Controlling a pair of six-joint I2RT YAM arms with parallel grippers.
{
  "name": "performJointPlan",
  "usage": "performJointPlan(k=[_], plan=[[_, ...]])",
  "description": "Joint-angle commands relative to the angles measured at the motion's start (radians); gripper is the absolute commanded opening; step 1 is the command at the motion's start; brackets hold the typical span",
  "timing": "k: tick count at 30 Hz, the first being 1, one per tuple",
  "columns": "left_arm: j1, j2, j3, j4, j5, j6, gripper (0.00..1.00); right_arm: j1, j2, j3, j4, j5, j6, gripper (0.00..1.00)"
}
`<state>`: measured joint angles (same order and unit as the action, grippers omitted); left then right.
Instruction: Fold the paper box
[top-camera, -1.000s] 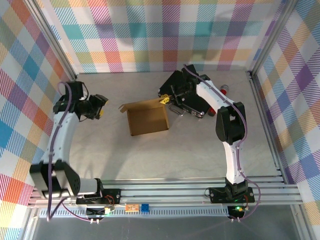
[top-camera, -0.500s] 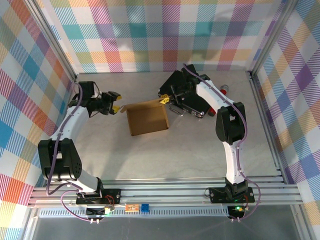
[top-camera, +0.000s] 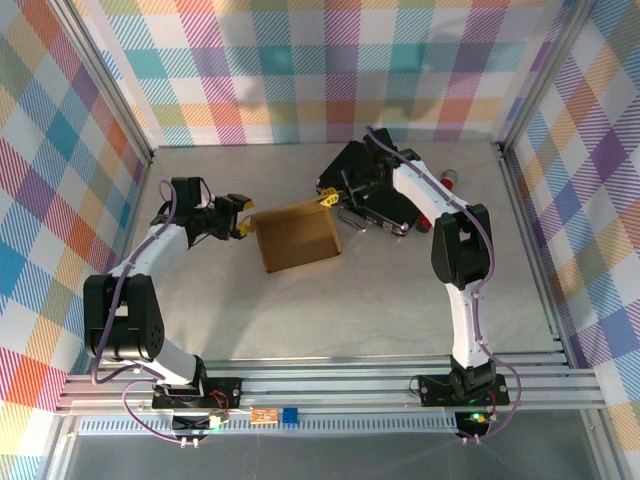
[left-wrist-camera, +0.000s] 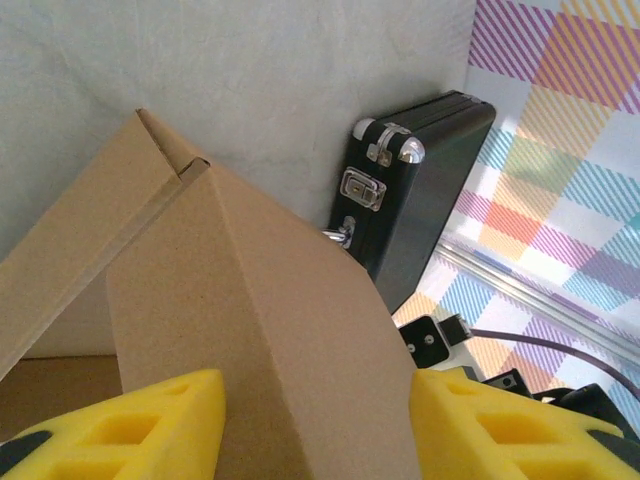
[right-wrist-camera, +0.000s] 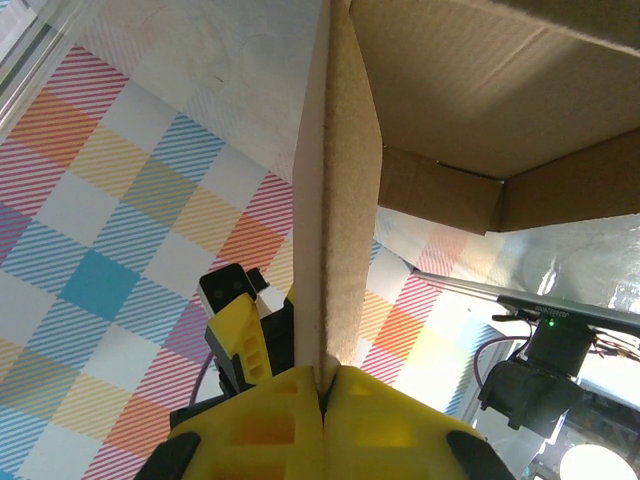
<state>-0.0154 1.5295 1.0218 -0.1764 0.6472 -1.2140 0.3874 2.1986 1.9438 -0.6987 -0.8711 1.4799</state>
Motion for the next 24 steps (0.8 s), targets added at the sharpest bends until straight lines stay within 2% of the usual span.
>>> performJointPlan(k=[1,8,11,14,24], plan=[[-0.021,-0.002,-0.004,0.111,0.029,-0.077,0.51,0.014,0.018,-0.012,0.021,-0.029,-0.006,0.0],[-0.051,0.021,-0.006,0.159,0.024,-0.113,0.49,0.021,0.018,-0.026,0.039,-0.035,-0.003,0.0],[-0.051,0.029,-0.009,0.157,0.022,-0.104,0.41,0.021,0.018,-0.029,0.042,-0.038,-0.005,0.0],[-0.051,0.039,0.004,0.107,0.019,-0.054,0.31,0.021,0.018,-0.034,0.052,-0.036,-0.025,0.0],[-0.051,0.047,-0.027,0.024,0.003,0.159,0.28,0.022,0.019,-0.079,0.077,-0.013,-0.292,0.0]])
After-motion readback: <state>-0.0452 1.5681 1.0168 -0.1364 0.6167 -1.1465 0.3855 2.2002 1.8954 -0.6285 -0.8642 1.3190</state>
